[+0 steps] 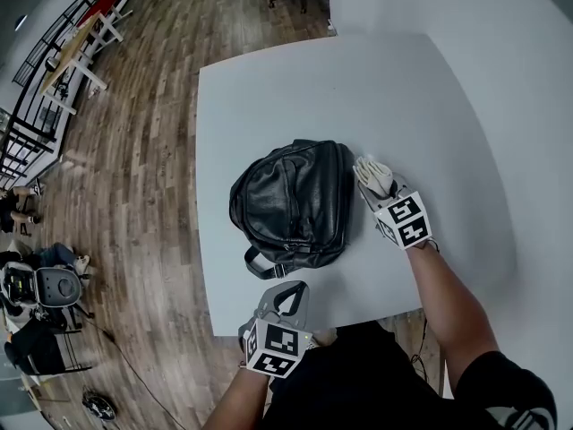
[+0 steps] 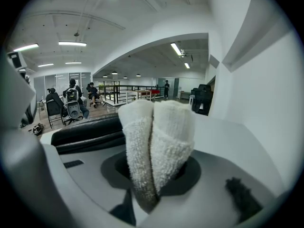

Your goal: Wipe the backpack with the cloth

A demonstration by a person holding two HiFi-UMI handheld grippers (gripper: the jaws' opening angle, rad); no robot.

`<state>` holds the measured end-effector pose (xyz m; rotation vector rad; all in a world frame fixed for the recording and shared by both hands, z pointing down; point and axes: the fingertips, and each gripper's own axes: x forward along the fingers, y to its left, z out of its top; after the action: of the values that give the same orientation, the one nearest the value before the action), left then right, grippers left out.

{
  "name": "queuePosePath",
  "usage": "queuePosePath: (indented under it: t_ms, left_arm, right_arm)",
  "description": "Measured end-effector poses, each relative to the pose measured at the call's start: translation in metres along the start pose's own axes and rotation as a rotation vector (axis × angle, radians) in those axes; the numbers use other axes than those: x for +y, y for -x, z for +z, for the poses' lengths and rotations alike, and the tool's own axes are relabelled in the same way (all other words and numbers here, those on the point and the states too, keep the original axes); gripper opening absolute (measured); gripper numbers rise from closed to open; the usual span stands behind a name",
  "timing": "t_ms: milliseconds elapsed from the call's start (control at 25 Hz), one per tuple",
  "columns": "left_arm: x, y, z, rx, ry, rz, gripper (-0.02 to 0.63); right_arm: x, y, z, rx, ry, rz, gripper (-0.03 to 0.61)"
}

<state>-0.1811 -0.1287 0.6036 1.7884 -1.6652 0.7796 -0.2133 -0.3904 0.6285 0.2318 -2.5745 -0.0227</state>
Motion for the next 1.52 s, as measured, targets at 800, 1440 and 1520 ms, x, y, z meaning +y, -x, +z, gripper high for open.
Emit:
queuePosePath:
  t_ms: [800, 1440, 1520]
  left_arm:
    - [-0.012, 0.040, -0.025, -0.050, 0.053, -0.065, 0.006]
    - [-0.022, 0.069, -0.045, -0.071, 0.027, -0.066, 0.006]
    - [-0.023, 0.073, -0.045, -0.079, 0.024, -0.065, 0.006]
  right_arm:
    - [0.066, 0.055, -0.023, 0.005, -0.067, -0.050, 0.098]
    - [0.122, 0.089, -0.039, 0.005, -0.127, -0.072, 0.098]
    - [0.130, 0.092, -0.040, 0.006, -0.128, -0.071, 0.098]
